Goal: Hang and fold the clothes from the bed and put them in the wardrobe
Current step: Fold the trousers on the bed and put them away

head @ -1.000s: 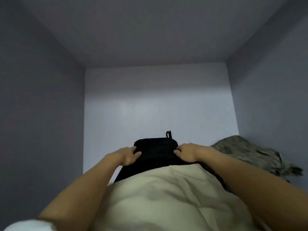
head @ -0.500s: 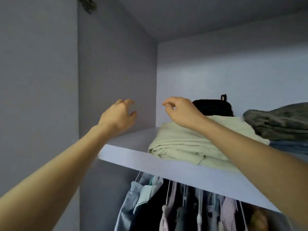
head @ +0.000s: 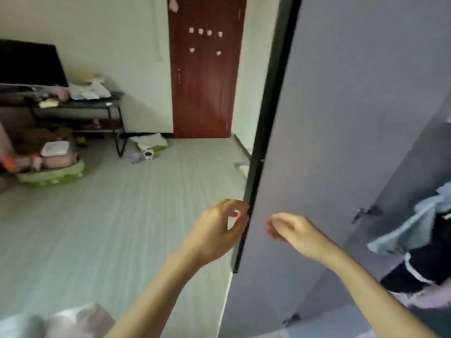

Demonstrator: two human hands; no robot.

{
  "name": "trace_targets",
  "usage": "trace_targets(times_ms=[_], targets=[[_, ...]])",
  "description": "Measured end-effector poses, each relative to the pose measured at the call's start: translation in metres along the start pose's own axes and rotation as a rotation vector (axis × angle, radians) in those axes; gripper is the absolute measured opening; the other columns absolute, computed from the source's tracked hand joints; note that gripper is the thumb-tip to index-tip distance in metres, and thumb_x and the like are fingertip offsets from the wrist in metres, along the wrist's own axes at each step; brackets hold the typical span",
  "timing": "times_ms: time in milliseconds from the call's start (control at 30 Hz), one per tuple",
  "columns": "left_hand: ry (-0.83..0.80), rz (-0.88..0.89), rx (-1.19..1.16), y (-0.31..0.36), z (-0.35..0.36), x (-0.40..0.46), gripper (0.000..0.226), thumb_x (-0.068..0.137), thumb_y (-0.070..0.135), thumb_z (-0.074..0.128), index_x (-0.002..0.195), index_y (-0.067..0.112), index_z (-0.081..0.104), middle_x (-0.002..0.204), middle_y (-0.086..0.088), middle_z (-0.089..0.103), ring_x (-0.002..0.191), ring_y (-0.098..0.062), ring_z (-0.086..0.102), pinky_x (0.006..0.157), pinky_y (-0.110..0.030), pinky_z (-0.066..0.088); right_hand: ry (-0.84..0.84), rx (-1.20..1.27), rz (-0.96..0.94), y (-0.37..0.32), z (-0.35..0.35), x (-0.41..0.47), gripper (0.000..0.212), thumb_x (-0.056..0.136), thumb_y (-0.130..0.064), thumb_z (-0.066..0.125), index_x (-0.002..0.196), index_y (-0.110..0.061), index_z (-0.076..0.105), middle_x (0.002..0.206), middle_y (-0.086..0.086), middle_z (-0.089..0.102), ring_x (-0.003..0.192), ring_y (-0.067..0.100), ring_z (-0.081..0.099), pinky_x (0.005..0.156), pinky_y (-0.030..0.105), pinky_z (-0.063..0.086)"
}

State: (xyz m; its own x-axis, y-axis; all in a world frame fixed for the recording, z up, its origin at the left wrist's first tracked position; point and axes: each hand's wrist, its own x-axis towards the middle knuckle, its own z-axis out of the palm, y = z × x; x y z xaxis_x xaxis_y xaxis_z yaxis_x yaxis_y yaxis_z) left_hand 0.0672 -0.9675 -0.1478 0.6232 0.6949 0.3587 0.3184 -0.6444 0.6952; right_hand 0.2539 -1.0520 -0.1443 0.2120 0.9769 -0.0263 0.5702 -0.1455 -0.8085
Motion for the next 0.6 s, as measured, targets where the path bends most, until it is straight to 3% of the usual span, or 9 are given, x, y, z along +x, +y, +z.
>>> trace_targets(times_ms=[67,133,333,600], targets=[[0.001,-0.176,0.093,-0.064,-0.046,-0.037,0.027,0.094,0.024,0.054,0.120,0.020,0.060,0.119,0.004,0.061,0.105,-0.012,0.060,0.088,-0.024,0.045,-0.310,-0.037,0.016,-0.015,0.086,0.025,0.020,0.098,-0.021,0.046,0.090,-0.029,0.062,0.086,-0.009,0.067,0.080,0.008,0.064,0.087,0.031,0.051],[0.054,-0.362,0.178,-0.117,-0.090,-0.073,0.030,0.095,0.026,0.052,0.123,0.019,0.058,0.122,0.001,0.060,0.108,-0.015,0.058,0.088,-0.026,0.044,-0.481,-0.069,-0.018,-0.036,0.158,0.049,0.019,0.099,-0.022,0.044,0.094,-0.031,0.060,0.090,-0.011,0.066,0.084,0.008,0.063,0.088,0.031,0.050],[0.208,-0.731,0.292,-0.220,-0.188,-0.163,0.034,0.096,0.027,0.050,0.128,0.015,0.054,0.128,-0.005,0.057,0.116,-0.020,0.054,0.093,-0.027,0.039,-0.607,-0.071,-0.118,-0.102,0.307,0.122,0.027,0.099,-0.025,0.041,0.117,-0.016,0.061,0.101,-0.007,0.063,0.093,0.007,0.060,0.087,0.022,0.046],[0.605,-1.101,0.216,-0.319,-0.252,-0.258,0.036,0.095,0.024,0.053,0.130,0.015,0.053,0.129,-0.005,0.056,0.114,-0.020,0.055,0.094,-0.028,0.040,-0.813,-0.132,-0.280,-0.168,0.467,0.234,0.017,0.098,-0.019,0.043,0.097,-0.025,0.059,0.092,-0.007,0.063,0.093,0.017,0.062,0.091,0.035,0.049]])
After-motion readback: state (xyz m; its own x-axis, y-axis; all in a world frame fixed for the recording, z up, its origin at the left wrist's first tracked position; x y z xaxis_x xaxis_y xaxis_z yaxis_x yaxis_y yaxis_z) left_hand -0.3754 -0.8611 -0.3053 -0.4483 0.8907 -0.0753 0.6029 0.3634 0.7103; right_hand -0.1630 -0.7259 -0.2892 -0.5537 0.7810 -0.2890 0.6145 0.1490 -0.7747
